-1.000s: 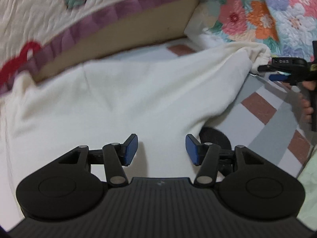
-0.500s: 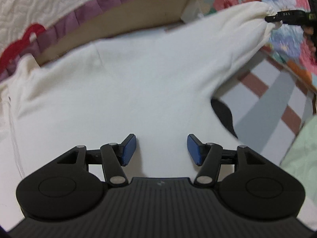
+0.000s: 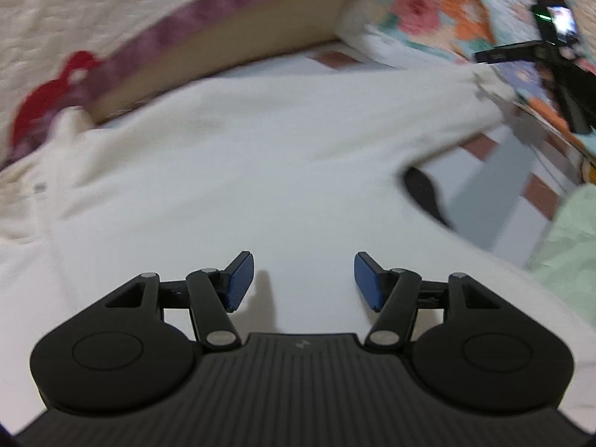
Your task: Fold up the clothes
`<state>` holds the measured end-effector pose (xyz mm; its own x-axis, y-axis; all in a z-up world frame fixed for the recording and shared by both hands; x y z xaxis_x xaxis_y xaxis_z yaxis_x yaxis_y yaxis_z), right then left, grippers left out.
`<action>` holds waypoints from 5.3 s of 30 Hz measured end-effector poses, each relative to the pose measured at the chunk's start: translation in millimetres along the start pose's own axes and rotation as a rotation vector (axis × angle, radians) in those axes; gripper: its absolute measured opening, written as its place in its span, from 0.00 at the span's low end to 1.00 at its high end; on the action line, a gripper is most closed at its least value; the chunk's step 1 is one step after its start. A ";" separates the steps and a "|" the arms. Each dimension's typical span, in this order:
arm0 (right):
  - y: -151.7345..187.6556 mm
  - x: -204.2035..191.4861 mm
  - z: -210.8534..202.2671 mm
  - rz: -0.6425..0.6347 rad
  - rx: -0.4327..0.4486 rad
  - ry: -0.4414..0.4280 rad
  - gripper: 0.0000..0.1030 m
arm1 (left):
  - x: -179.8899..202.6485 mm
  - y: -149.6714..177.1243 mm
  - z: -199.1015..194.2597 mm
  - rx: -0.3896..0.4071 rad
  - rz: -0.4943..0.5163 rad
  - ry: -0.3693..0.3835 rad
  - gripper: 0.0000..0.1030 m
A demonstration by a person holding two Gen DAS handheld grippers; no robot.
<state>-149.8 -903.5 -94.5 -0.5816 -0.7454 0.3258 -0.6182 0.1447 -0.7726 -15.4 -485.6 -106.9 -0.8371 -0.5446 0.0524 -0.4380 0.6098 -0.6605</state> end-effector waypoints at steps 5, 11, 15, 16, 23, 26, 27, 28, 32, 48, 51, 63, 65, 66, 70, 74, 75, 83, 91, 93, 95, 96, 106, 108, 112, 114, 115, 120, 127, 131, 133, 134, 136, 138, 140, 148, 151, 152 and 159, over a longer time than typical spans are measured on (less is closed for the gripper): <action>-30.7 -74.8 -29.7 -0.013 0.164 -0.383 0.53 | -69.9 -0.7 -7.1 0.027 -0.131 -0.116 0.57; -39.0 -216.1 -51.3 -0.217 0.157 -0.816 0.53 | -152.7 -20.9 7.2 0.116 -0.392 -0.190 0.59; -31.9 -290.1 -47.7 -0.254 0.069 -0.795 0.53 | -194.3 -55.8 20.7 0.210 -0.479 -0.223 0.59; -32.8 -302.4 -40.2 -0.247 0.029 -0.755 0.53 | -200.3 -66.0 24.9 0.224 -0.469 -0.230 0.60; -30.2 -314.6 -34.4 -0.139 -0.059 -0.636 0.56 | -220.7 -117.6 74.1 0.208 -0.355 -0.177 0.68; -29.6 -313.5 -37.3 -0.132 -0.058 -0.629 0.56 | -222.9 -118.1 100.9 0.140 -0.406 -0.145 0.68; -29.2 -313.4 -37.9 -0.129 -0.060 -0.628 0.56 | -224.0 -116.2 108.6 0.118 -0.422 -0.144 0.66; -28.8 -313.3 -38.6 -0.125 -0.061 -0.627 0.56 | -225.2 -114.3 116.4 0.096 -0.438 -0.142 0.57; -27.8 -318.3 -36.2 -0.132 -0.055 -0.626 0.57 | -200.5 -119.7 122.5 0.044 -0.259 -0.199 0.07; -45.3 -333.9 -29.5 -0.034 -0.021 -0.529 0.57 | -202.0 -110.2 114.3 0.194 -0.401 -0.255 0.07; -52.0 -354.6 -22.5 -0.122 -0.001 -0.559 0.52 | -214.1 -112.6 113.4 0.174 -0.400 -0.201 0.10; -82.6 -350.8 32.3 0.006 -0.037 -0.553 0.59 | -217.7 -38.4 20.3 0.270 -0.300 -0.115 0.64; -89.2 -353.5 37.9 -0.013 -0.040 -0.532 0.56 | -221.2 -19.5 15.5 0.231 -0.276 -0.176 0.64; -92.6 -353.8 39.4 -0.015 -0.050 -0.532 0.55 | -221.9 -9.9 12.9 0.214 -0.263 -0.214 0.64; -105.0 -344.1 12.7 0.051 -0.019 -0.544 0.37 | -238.8 23.4 -9.8 0.202 -0.321 -0.257 0.64; -105.7 -367.7 -32.3 -0.071 0.003 -0.764 0.38 | -246.4 55.6 -37.7 0.167 -0.304 -0.335 0.64; -103.8 -378.7 -36.5 -0.102 -0.025 -0.815 0.38 | -249.1 64.9 -45.8 0.147 -0.305 -0.347 0.65; -112.1 -457.9 -7.6 -0.152 -0.049 -0.783 0.33 | -283.5 146.9 -150.3 0.084 -0.431 -0.477 0.66; -133.0 -469.9 5.5 -0.169 -0.060 -0.663 0.18 | -337.6 237.2 -224.5 0.198 -0.763 -0.606 0.66; -130.5 -465.7 -10.5 -0.152 -0.057 -0.614 0.26 | -353.4 256.2 -236.7 0.205 -0.857 -0.631 0.66; -126.0 -456.3 -34.5 -0.090 -0.031 -0.661 0.32 | -367.8 270.3 -246.5 0.203 -0.933 -0.659 0.66; -122.7 -455.4 -47.4 -0.078 -0.021 -0.699 0.33 | -373.7 276.0 -252.2 0.210 -0.973 -0.680 0.66; -59.3 -516.6 -191.6 -0.238 0.007 -1.076 0.39 | -394.9 341.5 -297.8 0.263 -1.383 -0.674 0.66; -47.1 -530.3 -217.0 -0.294 -0.002 -1.140 0.39 | -393.1 352.6 -296.3 0.279 -1.452 -0.582 0.66; -26.1 -549.9 -259.9 -0.390 -0.021 -1.257 0.45 | -390.0 367.0 -289.9 0.310 -1.559 -0.414 0.66; -17.3 -557.5 -277.1 -0.475 -0.001 -1.281 0.48 | -390.1 365.6 -282.3 0.303 -1.568 -0.379 0.66; -13.2 -561.6 -285.1 -0.529 0.014 -1.285 0.49 | -389.8 364.5 -278.6 0.294 -1.566 -0.381 0.66; -3.0 -581.3 -301.6 -0.624 -0.027 -1.348 0.54 | -390.8 365.4 -265.1 0.258 -1.594 -0.368 0.67; 7.4 -607.5 -299.2 -0.686 -0.042 -1.289 0.58 | -400.2 353.1 -255.1 0.306 -1.522 -0.457 0.69; 5.0 -611.7 -295.1 -0.651 -0.045 -1.286 0.27 | -405.0 338.7 -243.5 0.284 -1.349 -0.563 0.22; 2.9 -614.1 -293.8 -0.642 -0.053 -1.286 0.12 | -408.7 334.9 -240.1 0.279 -1.267 -0.608 0.14; 2.0 -615.1 -293.8 -0.634 -0.063 -1.288 0.05 | -409.1 333.9 -243.6 0.304 -1.258 -0.611 0.11; -1.3 -615.5 -293.8 -0.595 -0.093 -1.303 0.05 | -408.6 331.4 -254.6 0.359 -1.250 -0.620 0.10; -7.7 -607.9 -293.7 -0.491 -0.138 -1.367 0.06 | -404.3 324.0 -270.6 0.406 -1.207 -0.665 0.10; -11.1 -602.2 -297.9 -0.450 -0.151 -1.403 0.06 | -399.9 318.0 -285.1 0.443 -1.180 -0.701 0.10; 9.3 -617.3 -309.3 -0.635 -0.065 -1.374 0.06 | -395.1 335.5 -280.2 0.347 -1.267 -0.724 0.10; 7.5 -614.2 -301.7 -0.599 -0.093 -1.406 0.11 | -397.1 338.4 -276.4 0.331 -1.286 -0.721 0.10; 4.2 -609.5 -297.3 -0.571 -0.102 -1.419 0.13 | -398.3 340.4 -273.7 0.318 -1.296 -0.719 0.10; -35.9 -569.6 -248.6 -0.413 -0.052 -1.260 0.47 | -399.4 344.3 -268.9 0.302 -1.307 -0.724 0.11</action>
<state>72.3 -322.4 -116.8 0.5206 -0.8259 -0.2164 -0.6654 -0.2336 -0.7090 80.0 96.6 -153.8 0.4467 -0.8026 0.3952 -0.5643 -0.5956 -0.5717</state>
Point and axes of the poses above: each gripper's, at about its wrist camera, not at the fingertips, and z roughly the way its jaws point, x to its right, y to its underside, the point moved 1 cm from there along z, roughly the way its jaws point, and after that the axes turned 4 degrees about -z, right-handed, at the moved point
